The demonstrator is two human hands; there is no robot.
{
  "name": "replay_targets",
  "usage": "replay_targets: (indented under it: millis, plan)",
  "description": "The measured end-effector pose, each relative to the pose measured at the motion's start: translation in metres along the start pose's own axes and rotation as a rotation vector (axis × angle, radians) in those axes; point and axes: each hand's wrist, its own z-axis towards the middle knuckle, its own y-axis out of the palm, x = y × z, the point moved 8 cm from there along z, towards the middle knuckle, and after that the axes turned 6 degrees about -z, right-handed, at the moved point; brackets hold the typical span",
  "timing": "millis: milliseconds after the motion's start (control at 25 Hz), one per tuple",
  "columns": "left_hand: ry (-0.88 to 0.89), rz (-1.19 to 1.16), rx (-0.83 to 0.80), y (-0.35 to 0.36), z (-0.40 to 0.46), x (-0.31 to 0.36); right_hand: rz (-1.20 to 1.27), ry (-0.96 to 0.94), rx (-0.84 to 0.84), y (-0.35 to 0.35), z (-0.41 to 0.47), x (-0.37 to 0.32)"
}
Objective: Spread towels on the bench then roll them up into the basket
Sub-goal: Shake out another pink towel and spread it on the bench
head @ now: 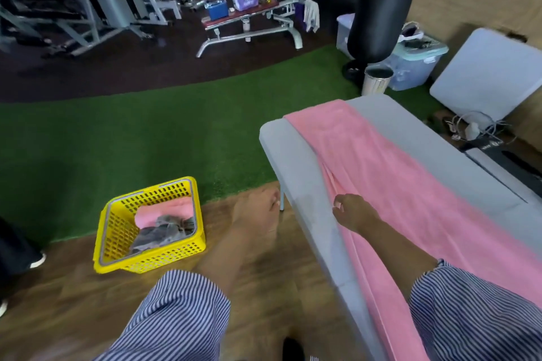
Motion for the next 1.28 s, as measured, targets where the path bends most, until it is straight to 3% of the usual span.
replay_targets:
  millis: [280,560,760,920,1160,1280]
  plan:
    - [0.109,-0.025,-0.201,0.018,0.149,-0.031,0.054,0.237,-0.065,0.022,0.106,0.016]
    - [0.277,-0.008,-0.407,0.038,0.31,-0.039,0.148,0.52,0.055,0.025,0.188,0.024]
    - [0.473,-0.012,-0.551,0.069,0.358,-0.008,0.492,0.716,0.098,0.006,0.217,0.023]
    - [0.708,0.004,-0.548,0.082,0.361,0.035,1.091,0.652,0.12,-0.025,0.215,0.013]
    - [0.99,0.068,-0.353,0.067,0.366,0.06,1.064,0.538,-0.005,-0.042,0.217,0.014]
    - [1.068,0.236,-0.363,0.064,0.365,0.044,1.041,0.478,-0.103,-0.036,0.217,0.004]
